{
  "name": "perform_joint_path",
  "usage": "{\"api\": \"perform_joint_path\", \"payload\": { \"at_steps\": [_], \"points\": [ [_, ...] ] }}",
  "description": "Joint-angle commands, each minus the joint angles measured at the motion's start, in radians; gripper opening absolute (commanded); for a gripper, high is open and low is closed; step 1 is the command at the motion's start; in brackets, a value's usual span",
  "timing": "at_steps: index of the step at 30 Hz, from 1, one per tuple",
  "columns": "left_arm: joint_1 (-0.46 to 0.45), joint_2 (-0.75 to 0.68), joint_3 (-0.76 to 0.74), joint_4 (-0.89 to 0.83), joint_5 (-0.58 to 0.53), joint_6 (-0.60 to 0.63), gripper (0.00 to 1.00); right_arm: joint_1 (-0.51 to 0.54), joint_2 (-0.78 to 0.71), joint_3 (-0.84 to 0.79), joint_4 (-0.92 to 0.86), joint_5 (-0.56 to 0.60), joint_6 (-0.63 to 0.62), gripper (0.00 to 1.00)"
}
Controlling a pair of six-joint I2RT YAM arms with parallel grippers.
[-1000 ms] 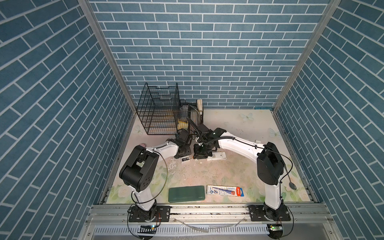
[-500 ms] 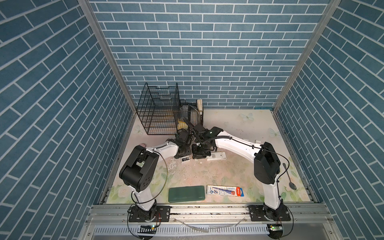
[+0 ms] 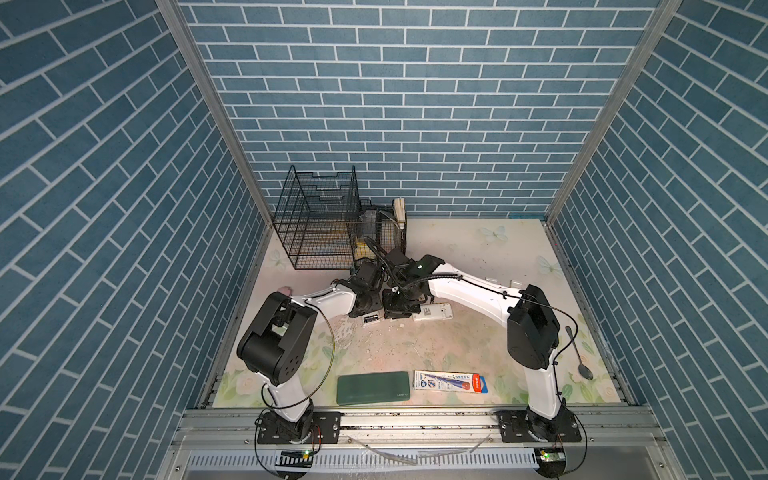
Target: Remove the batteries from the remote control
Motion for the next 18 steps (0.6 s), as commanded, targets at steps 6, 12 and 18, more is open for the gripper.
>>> {"api": "perform_joint_path", "payload": {
  "at_steps": [6, 12, 18],
  "points": [
    [-0.009, 0.13, -0.096, -0.041, 0.175, -0.065, 0.13, 0.014, 0.039, -0.118, 0.18, -0.131, 0.068, 0.0],
    [-0.009, 0.134, -0.109, -0.028, 0.183, -0.07, 0.12, -0.001, -0.009, -0.234, 0.347, -0.198, 0.106, 0.0],
    [-0.009, 0.134, -0.117, -0.014, 0.193, -0.073, 0.09, -0.013, -0.025, -0.272, 0.395, -0.223, 0.11, 0.0]
  ]
}}
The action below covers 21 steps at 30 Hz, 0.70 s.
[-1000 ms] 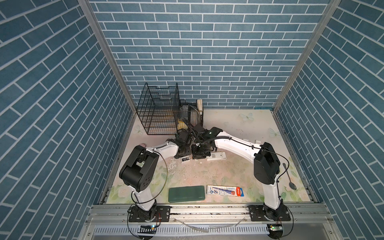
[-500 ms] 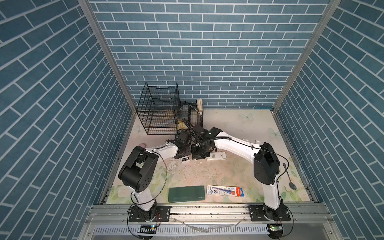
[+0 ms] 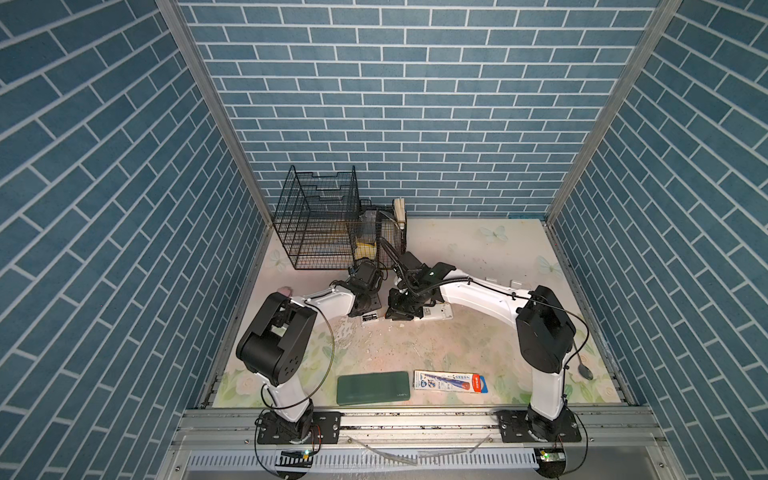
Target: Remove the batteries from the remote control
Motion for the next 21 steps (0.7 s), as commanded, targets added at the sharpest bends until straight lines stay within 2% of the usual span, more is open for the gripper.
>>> {"api": "perform_joint_path", "payload": {
  "at_steps": [1, 9, 21],
  "points": [
    [-0.015, 0.138, -0.092, -0.058, 0.209, -0.075, 0.09, 0.032, 0.062, -0.05, 0.15, -0.114, -0.002, 0.0],
    [-0.015, 0.138, -0.105, -0.043, 0.21, -0.086, 0.05, 0.003, 0.026, -0.133, 0.342, -0.219, 0.055, 0.0],
    [-0.015, 0.146, -0.127, -0.019, 0.21, -0.104, 0.01, -0.007, 0.01, -0.164, 0.479, -0.287, 0.106, 0.0]
  ]
}}
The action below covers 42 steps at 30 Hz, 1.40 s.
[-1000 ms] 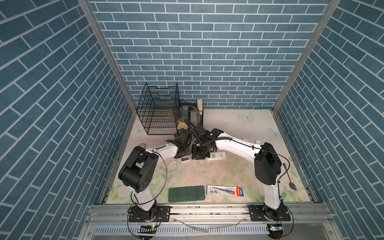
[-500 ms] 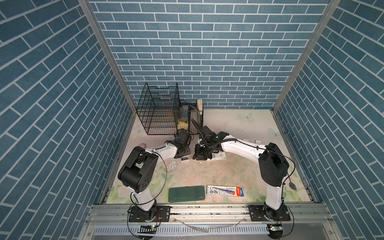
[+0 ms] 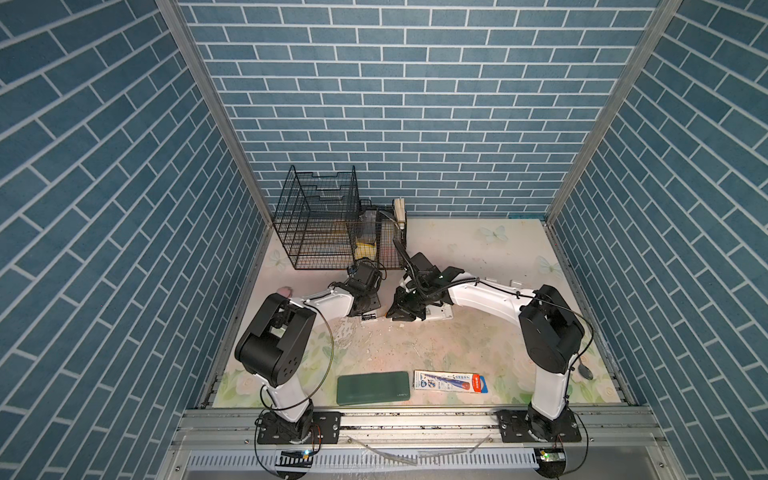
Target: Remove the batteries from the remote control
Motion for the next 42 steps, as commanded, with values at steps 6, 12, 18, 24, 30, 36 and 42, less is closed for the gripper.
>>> {"api": "perform_joint_path", "payload": {
  "at_steps": [6, 12, 18, 24, 30, 36, 42],
  "points": [
    [-0.019, 0.158, -0.109, -0.053, 0.209, -0.114, 0.0, 0.046, 0.037, -0.029, 0.323, -0.155, -0.002, 0.0],
    [-0.019, 0.162, -0.118, -0.039, 0.206, -0.124, 0.0, 0.046, 0.021, -0.025, 0.336, -0.172, 0.0, 0.0],
    [-0.019, 0.164, -0.129, -0.028, 0.199, -0.136, 0.0, 0.044, 0.007, -0.019, 0.341, -0.184, 0.003, 0.0],
    [-0.019, 0.168, -0.136, -0.016, 0.2, -0.144, 0.0, 0.044, -0.007, -0.011, 0.329, -0.185, -0.001, 0.0],
    [-0.019, 0.17, -0.143, -0.003, 0.2, -0.149, 0.0, 0.044, -0.019, -0.003, 0.32, -0.183, -0.003, 0.0],
    [-0.019, 0.176, -0.145, 0.003, 0.201, -0.154, 0.0, 0.043, -0.02, 0.006, 0.313, -0.186, -0.005, 0.0],
    [-0.019, 0.177, -0.154, 0.012, 0.2, -0.159, 0.0, 0.043, -0.02, 0.018, 0.295, -0.186, -0.012, 0.0]
  ]
}}
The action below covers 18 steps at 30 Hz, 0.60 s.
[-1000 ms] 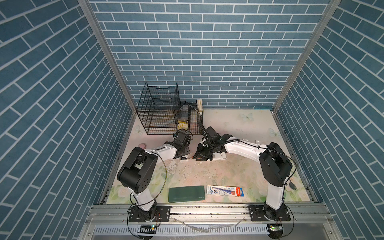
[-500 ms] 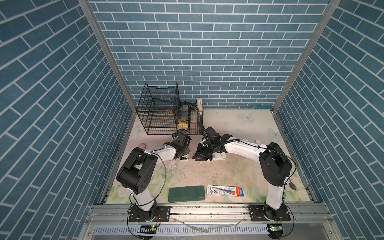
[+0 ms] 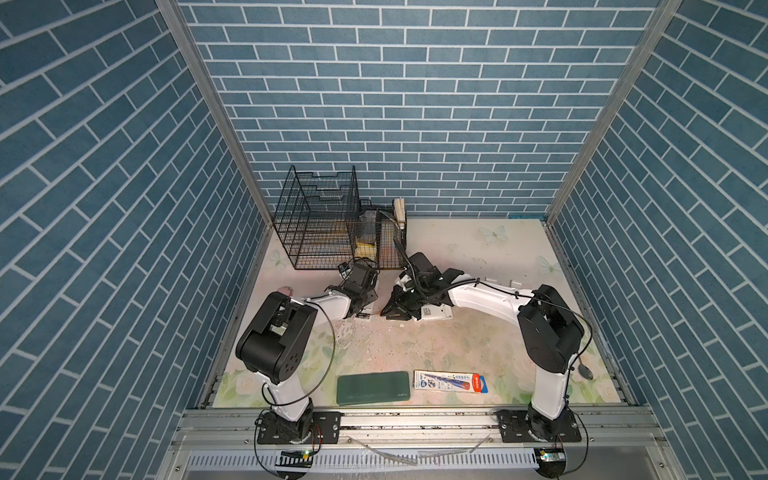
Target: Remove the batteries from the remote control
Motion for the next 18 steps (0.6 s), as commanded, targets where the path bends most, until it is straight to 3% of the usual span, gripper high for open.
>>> {"api": "perform_joint_path", "payload": {
  "at_steps": [1, 12, 18],
  "points": [
    [-0.051, 0.154, -0.099, -0.206, 0.266, -0.034, 0.0, 0.042, -0.014, 0.034, 0.174, -0.091, -0.055, 0.0],
    [-0.051, 0.143, -0.112, -0.19, 0.281, -0.048, 0.0, 0.042, -0.057, 0.006, 0.075, -0.058, -0.101, 0.0],
    [-0.051, 0.112, -0.173, -0.149, 0.294, -0.098, 0.0, 0.04, -0.157, -0.044, -0.117, 0.031, -0.204, 0.0]
  ]
}}
